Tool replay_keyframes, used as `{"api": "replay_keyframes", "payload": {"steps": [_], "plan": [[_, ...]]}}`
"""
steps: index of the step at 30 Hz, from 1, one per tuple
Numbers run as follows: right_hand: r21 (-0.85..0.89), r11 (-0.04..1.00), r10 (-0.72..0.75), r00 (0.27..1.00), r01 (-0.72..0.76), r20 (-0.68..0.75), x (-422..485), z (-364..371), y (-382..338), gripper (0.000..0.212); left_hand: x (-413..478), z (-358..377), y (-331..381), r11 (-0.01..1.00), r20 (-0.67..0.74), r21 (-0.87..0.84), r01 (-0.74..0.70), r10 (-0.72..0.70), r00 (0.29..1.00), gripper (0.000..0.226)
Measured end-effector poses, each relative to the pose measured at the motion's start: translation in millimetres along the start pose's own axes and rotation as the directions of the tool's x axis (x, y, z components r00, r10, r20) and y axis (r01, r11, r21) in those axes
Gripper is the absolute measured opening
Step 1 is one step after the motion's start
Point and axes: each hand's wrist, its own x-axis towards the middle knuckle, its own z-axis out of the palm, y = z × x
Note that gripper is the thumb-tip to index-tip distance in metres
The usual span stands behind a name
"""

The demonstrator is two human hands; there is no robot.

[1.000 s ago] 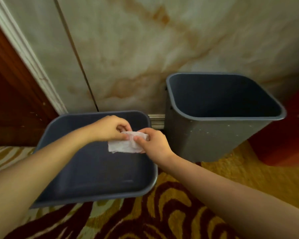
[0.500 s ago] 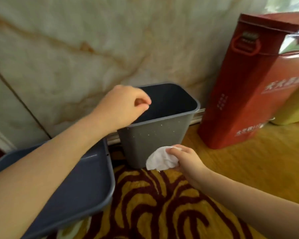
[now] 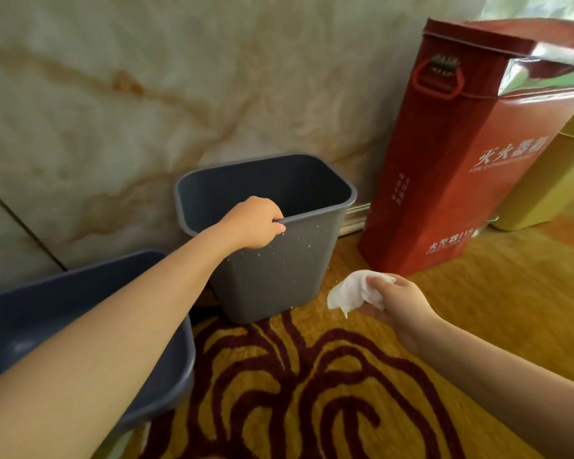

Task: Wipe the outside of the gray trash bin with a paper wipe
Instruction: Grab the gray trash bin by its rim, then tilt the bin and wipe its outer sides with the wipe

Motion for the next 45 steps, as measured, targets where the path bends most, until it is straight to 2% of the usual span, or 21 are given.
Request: {"api": "replay_keyframes", "payload": {"steps": [2,5,7,9,11,14,18,20,24,27,32,34,36,39,41,43,45], "plan": [[0.019,1.0,-0.013,0.998,0.014,-0.059,6.5,0.4,-15.0,0.031,-3.2,-8.2,-0.3,0.999,-0.037,-0.04,-0.006,0.005,0.999,0.026],[-0.011,0.976,-0.214,0.957,0.216,-0.194,18.2,-0.8,-47.8,0.031,-9.5,-25.4,-0.2,0.988,-0.087,-0.153,-0.004,-0.01,0.996,0.02],[-0.09,0.946,-0.324,0.88,0.312,-0.348,23.9,0.8,-70.3,0.033,-14.0,-33.6,1.0,0.96,-0.089,-0.28,0.008,-0.034,0.995,0.019],[-0.249,0.889,-0.457,0.771,0.385,-0.444,25.0,11.0,-84.1,0.031,-18.0,-36.2,3.8,0.915,-0.069,-0.402,0.022,-0.055,0.996,0.015],[-0.376,0.796,-0.601,0.69,0.473,-0.403,24.7,29.5,-89.0,0.028,-19.4,-35.2,6.0,0.858,-0.046,-0.511,0.049,-0.084,0.995,0.013],[-0.468,0.654,-0.737,0.639,0.594,-0.218,23.2,58.0,-89.6,0.021,-20.7,-32.6,5.3,0.793,-0.045,-0.605,0.078,-0.132,0.99,0.015],[-0.595,0.433,-0.835,0.55,0.677,0.019,23.8,80.4,-85.4,0.03,-24.4,-28.4,-2.1,0.686,-0.036,-0.718,0.115,-0.203,0.979,0.018],[-0.685,0.361,-0.824,0.56,0.633,0.083,28.0,82.7,-80.3,0.037,-25.8,-23.7,-6.2,0.639,-0.041,-0.759,0.128,-0.242,0.969,0.023],[-0.787,0.283,-0.806,0.58,0.548,0.115,37.4,84.7,-71.0,0.04,-29.7,-10.1,-11.0,0.529,0.008,-0.833,0.162,-0.282,0.959,0.029],[-0.812,0.283,-0.797,0.596,0.511,0.097,38.4,87.1,-60.5,0.04,-31.5,-2.1,-15.2,0.496,0.016,-0.852,0.17,-0.3,0.954,0.032],[-0.845,0.277,-0.815,0.577,0.458,0.046,36.3,58.9,-25.2,0.038,-34.4,0.7,-25.5,0.526,-0.017,-0.837,0.147,-0.294,0.956,0.023],[-0.837,0.343,-0.806,0.591,0.427,-0.029,35.5,38.4,-5.6,0.038,-33.6,-0.7,-29.7,0.529,-0.032,-0.836,0.145,-0.311,0.95,0.016],[-0.824,0.421,-0.762,0.641,0.379,-0.094,34.3,19.8,12.6,0.038,-31.9,-1.0,-31.1,0.507,-0.041,-0.85,0.144,-0.337,0.941,0.01],[-0.831,0.497,-0.656,0.735,0.25,-0.171,33.5,-0.1,36.5,0.029,-28.9,1.6,-29.3,0.501,-0.033,-0.852,0.153,-0.344,0.938,0.014],[-0.78,0.601,-0.575,0.772,0.175,-0.27,34.1,-8.0,45.6,0.019,-27.9,2.9,-28.2,0.489,-0.016,-0.855,0.17,-0.353,0.935,0.018],[-0.693,0.705,-0.521,0.773,0.151,-0.362,33.9,-6.9,37.9,0.024,-27.6,3.2,-30.1,0.468,0.007,-0.862,0.192,-0.368,0.93,0.024],[-0.633,0.747,-0.54,0.74,0.203,-0.4,32.9,8.7,15.1,0.022,-28.0,3.6,-33.6,0.43,0.041,-0.877,0.213,-0.375,0.926,0.027]]}}
